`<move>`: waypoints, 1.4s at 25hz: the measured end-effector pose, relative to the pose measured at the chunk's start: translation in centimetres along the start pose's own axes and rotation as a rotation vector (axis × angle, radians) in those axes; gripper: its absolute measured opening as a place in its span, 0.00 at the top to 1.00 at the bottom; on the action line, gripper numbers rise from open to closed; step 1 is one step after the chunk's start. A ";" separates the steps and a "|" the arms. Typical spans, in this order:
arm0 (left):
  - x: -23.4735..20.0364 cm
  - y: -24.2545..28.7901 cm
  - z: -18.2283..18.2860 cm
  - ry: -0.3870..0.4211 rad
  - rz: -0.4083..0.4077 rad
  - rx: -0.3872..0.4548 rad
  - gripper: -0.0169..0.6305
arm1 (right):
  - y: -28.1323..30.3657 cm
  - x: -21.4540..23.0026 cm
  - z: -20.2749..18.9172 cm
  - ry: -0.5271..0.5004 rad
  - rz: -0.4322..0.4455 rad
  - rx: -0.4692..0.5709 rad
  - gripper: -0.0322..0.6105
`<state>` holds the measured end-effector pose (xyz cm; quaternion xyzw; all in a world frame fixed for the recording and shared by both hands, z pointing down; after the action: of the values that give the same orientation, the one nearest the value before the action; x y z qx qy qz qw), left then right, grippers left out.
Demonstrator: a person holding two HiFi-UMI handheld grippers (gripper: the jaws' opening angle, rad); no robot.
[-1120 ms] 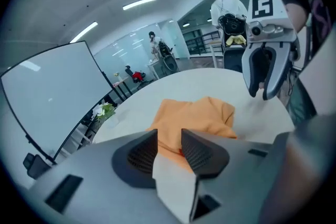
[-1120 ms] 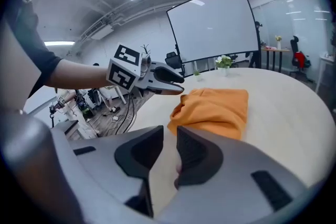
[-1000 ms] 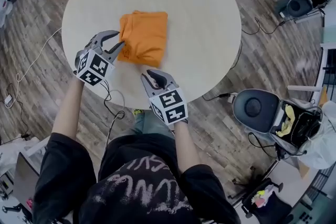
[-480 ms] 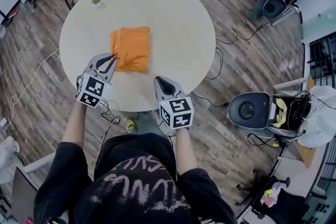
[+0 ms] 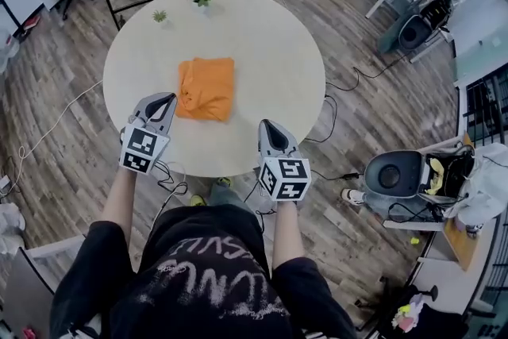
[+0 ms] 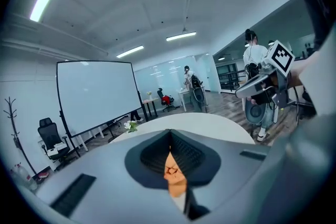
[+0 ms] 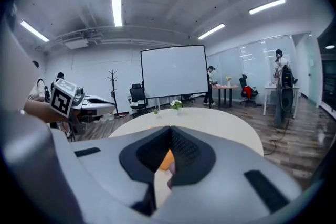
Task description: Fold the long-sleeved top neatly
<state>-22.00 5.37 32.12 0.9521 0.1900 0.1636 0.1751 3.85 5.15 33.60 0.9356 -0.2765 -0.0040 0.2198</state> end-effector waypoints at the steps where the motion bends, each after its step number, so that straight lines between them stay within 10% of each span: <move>1: -0.2 -0.5 0.1 -0.012 0.009 0.009 0.96 | -0.3 0.2 0.3 -0.005 -0.013 0.012 0.94; 35: -3.1 -6.8 1.8 -0.129 0.162 0.150 0.96 | -4.6 2.3 4.6 -0.048 -0.179 0.171 0.94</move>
<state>-26.06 9.45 27.07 0.9833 0.1126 0.1011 0.1014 7.62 5.54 27.77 0.9714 -0.1965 -0.0222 0.1313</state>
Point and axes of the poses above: the fingertips, and each gripper's own axes: y forward along the fingers, x to its right, z out of its top, the point moved 3 cm from there along -y, backward along the fingers, and after that the axes turned 6 degrees about -x, right-handed, at the moved point
